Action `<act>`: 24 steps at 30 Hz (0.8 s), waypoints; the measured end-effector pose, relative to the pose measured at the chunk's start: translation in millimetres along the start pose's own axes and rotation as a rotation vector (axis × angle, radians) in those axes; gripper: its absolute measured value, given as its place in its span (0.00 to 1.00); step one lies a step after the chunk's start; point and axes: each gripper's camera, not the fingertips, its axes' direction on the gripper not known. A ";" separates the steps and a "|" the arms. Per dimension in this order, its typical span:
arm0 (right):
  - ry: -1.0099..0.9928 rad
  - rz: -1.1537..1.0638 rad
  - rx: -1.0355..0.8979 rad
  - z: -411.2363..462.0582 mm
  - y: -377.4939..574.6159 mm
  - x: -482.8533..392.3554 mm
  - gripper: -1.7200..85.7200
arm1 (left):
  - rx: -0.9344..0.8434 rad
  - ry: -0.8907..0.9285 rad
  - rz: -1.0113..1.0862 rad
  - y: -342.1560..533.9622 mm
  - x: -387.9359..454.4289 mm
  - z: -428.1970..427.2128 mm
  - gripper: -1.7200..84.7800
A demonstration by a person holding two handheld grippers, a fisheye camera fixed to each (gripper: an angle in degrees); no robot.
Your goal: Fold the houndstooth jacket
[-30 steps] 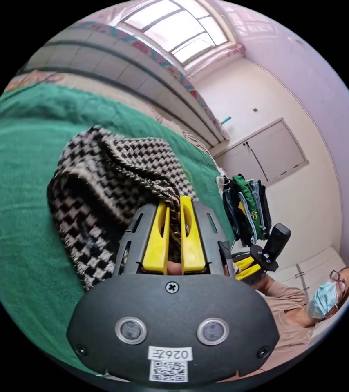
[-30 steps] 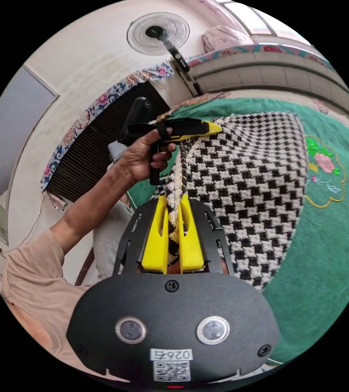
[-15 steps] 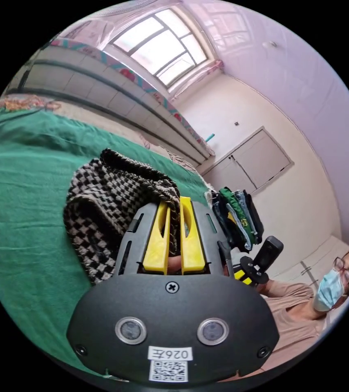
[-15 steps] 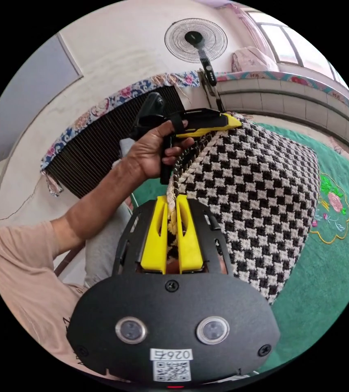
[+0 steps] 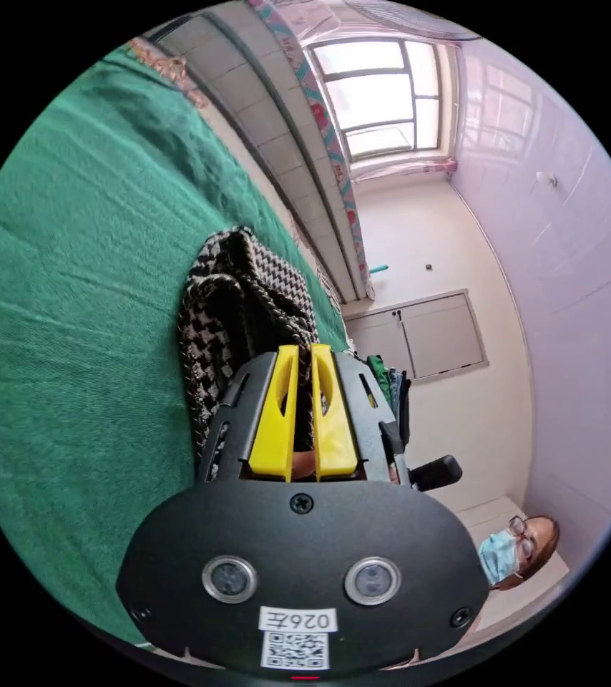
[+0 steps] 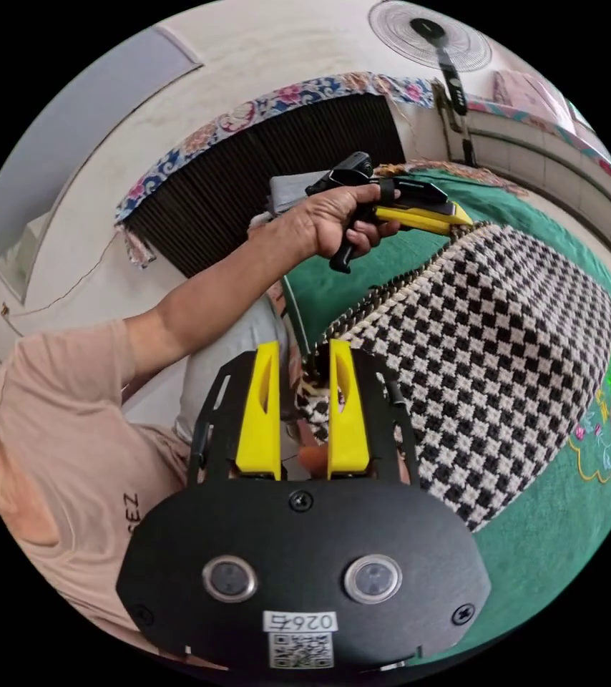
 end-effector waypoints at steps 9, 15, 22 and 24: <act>0.154 0.109 0.127 -88.3 18.7 39.4 0.01 | 0.095 -0.227 0.284 39.4 74.3 16.9 0.01; 0.369 0.434 0.046 -81.2 57.4 110.3 0.01 | -0.298 -0.614 0.482 41.5 90.5 148.2 0.01; 0.312 0.473 -0.011 -66.5 85.7 125.5 0.01 | -0.405 -0.600 0.341 24.0 50.6 147.5 0.01; 0.365 0.448 -0.006 -77.1 93.0 117.8 0.00 | -0.258 -0.485 0.341 27.5 54.5 118.7 0.01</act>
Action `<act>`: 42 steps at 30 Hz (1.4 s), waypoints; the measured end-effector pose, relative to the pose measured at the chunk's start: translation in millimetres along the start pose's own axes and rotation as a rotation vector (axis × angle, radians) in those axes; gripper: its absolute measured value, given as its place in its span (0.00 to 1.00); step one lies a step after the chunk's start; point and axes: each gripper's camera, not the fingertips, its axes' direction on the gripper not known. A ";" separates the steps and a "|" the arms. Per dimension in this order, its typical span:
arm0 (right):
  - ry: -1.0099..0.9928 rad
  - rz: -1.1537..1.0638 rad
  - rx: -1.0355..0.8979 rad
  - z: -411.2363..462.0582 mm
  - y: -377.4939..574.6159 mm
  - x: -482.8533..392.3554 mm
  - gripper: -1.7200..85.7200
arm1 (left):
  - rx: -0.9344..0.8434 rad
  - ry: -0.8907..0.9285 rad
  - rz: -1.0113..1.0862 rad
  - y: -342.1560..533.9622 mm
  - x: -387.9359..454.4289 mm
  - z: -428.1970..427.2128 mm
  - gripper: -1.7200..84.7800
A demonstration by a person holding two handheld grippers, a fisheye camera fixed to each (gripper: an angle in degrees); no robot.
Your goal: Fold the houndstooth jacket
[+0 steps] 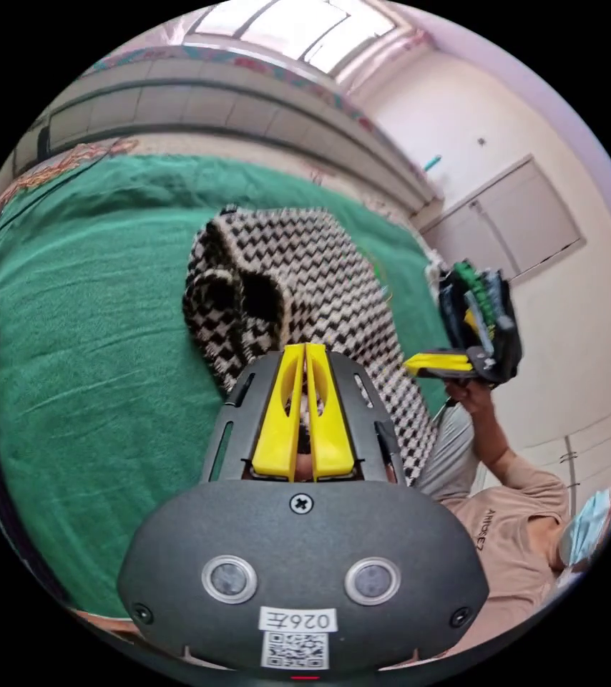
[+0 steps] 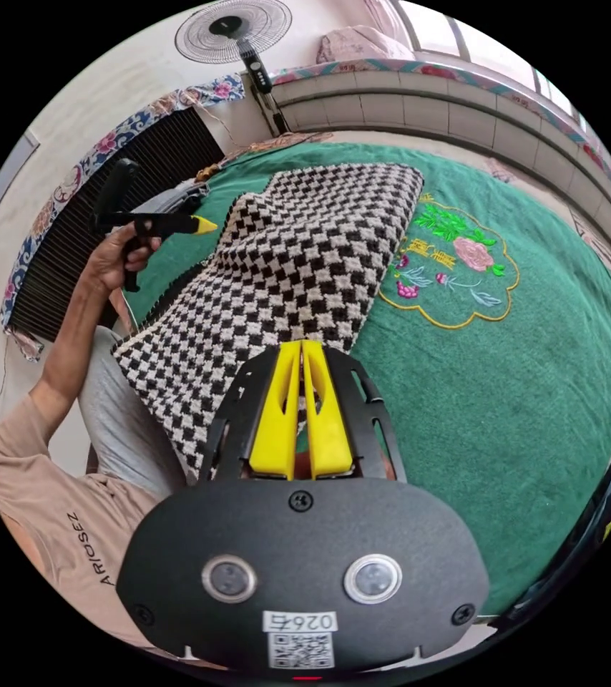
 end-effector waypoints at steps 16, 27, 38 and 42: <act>-0.178 0.241 0.250 -15.7 51.8 98.5 0.08 | 0.147 -0.097 -0.178 7.9 -76.2 22.0 0.25; -0.441 0.493 0.271 42.9 43.8 211.6 0.17 | 0.150 -0.053 -0.218 -5.1 -135.2 53.9 0.26; -0.681 0.586 0.271 84.2 0.3 246.7 0.15 | 0.187 0.230 -0.244 -2.3 -191.8 54.3 0.30; -0.684 0.556 0.248 77.3 -10.1 251.4 0.13 | 0.252 0.614 -0.280 5.0 -226.8 52.2 0.28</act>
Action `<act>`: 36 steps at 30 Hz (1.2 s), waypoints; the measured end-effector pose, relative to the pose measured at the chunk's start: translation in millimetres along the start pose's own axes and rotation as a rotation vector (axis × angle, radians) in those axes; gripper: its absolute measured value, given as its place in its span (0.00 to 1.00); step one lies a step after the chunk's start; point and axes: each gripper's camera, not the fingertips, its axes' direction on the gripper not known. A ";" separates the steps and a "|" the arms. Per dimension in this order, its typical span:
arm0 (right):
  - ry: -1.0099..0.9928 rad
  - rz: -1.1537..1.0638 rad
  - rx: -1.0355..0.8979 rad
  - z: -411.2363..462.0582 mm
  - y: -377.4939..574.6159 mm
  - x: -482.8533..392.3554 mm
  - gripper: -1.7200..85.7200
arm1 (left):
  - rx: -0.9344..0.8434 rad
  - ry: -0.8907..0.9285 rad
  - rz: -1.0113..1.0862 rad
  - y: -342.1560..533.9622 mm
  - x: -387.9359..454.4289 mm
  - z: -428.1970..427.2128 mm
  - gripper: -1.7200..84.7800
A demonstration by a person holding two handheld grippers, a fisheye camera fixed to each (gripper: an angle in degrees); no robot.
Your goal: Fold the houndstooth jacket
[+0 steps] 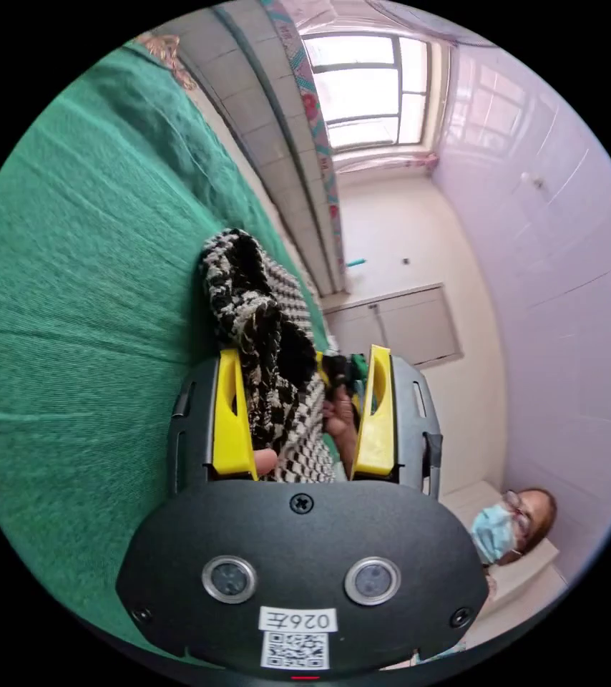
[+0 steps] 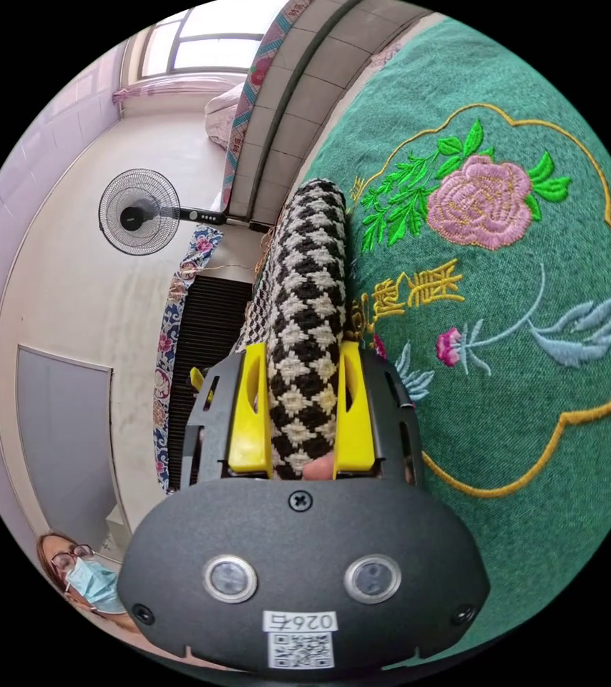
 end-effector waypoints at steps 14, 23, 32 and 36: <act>0.134 -0.150 -0.063 -12.3 -16.3 -73.0 0.10 | -0.289 -0.543 0.368 16.5 65.9 53.5 0.17; 0.601 -0.566 0.120 -12.2 52.3 -246.4 0.07 | -0.176 -0.645 0.362 51.7 103.8 19.8 0.09; 0.658 -0.941 0.436 -51.8 174.6 -451.9 0.06 | 0.123 -0.800 0.752 168.7 286.5 -68.7 0.08; 0.505 -1.043 0.476 -57.8 212.7 -538.0 0.06 | 0.352 -0.841 0.831 244.8 362.0 -155.1 0.08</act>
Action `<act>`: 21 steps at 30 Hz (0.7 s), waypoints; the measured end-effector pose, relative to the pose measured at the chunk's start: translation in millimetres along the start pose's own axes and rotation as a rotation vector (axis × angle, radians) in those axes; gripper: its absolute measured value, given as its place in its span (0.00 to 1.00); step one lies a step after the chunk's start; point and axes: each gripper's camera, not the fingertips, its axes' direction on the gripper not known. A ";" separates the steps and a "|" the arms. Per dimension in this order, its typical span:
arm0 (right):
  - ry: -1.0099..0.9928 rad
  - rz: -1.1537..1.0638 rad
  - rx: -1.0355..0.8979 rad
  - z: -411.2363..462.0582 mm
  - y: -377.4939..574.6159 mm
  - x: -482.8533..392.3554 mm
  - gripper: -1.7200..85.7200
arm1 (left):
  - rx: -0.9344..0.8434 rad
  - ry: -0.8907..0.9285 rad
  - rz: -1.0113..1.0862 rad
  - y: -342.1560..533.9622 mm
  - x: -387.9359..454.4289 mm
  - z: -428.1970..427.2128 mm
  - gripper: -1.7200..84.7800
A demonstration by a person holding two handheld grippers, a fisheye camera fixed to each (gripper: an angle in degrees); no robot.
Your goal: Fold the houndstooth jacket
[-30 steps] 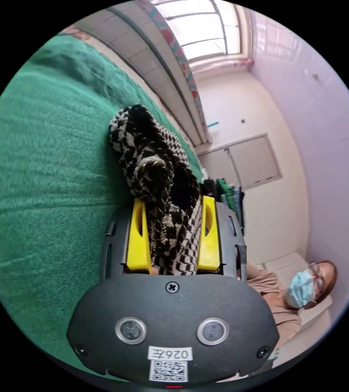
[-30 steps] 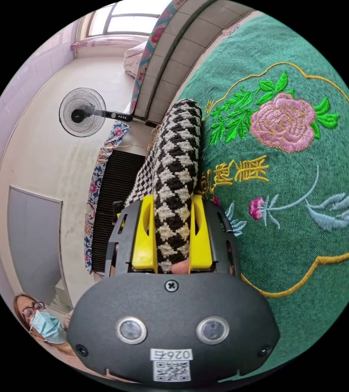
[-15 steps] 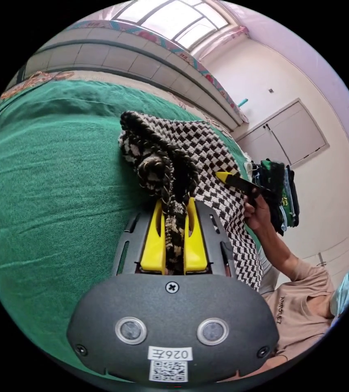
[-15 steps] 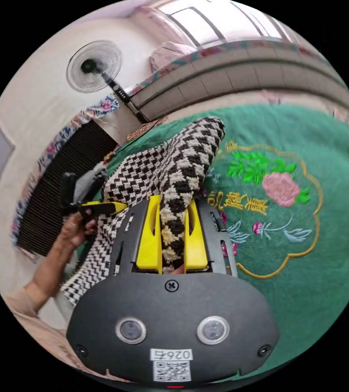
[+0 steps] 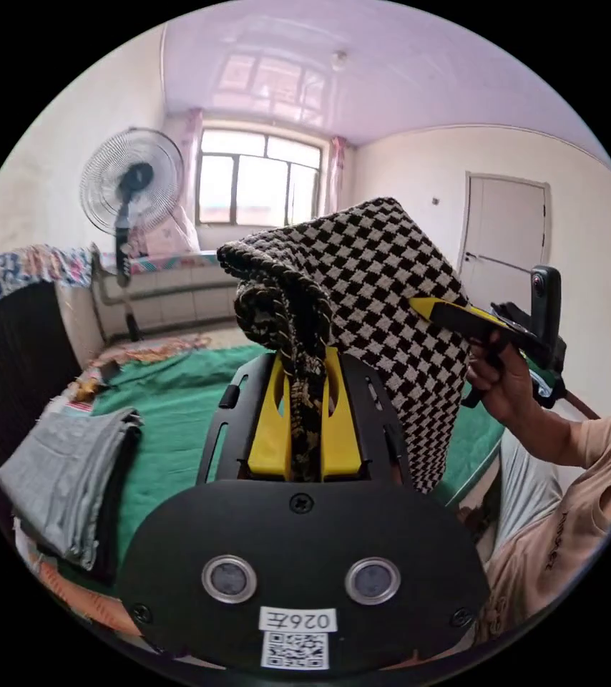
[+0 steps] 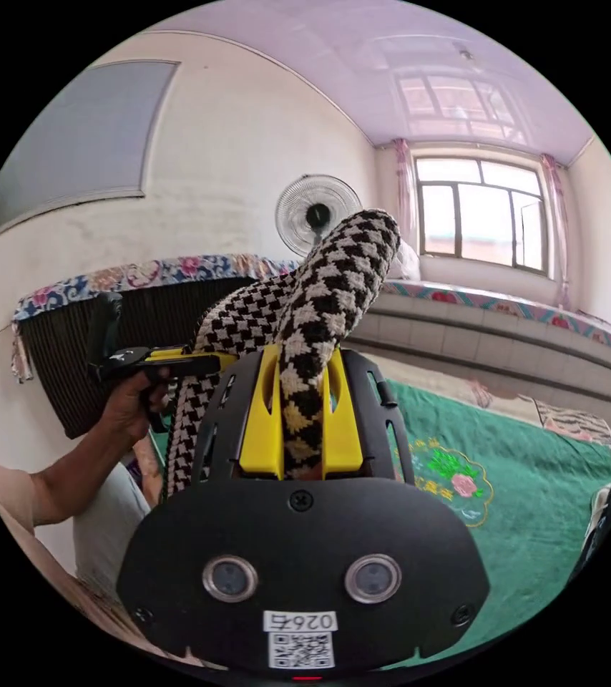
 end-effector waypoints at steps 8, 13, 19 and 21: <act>-0.306 -0.074 0.106 10.7 -116.2 -136.7 0.06 | 0.032 -0.438 0.054 -39.9 -20.6 -232.9 0.09; -0.497 -0.059 0.086 69.1 -170.0 -216.8 0.06 | -0.235 -0.720 0.121 -92.0 -55.0 -309.1 0.09; -0.595 0.120 -0.073 223.1 -200.2 -263.6 0.07 | -0.391 -0.814 0.195 -109.7 -182.8 -268.6 0.09; -0.438 0.105 -0.105 307.1 -189.9 -271.7 0.07 | -0.388 -0.734 0.098 -88.2 -268.7 -212.0 0.10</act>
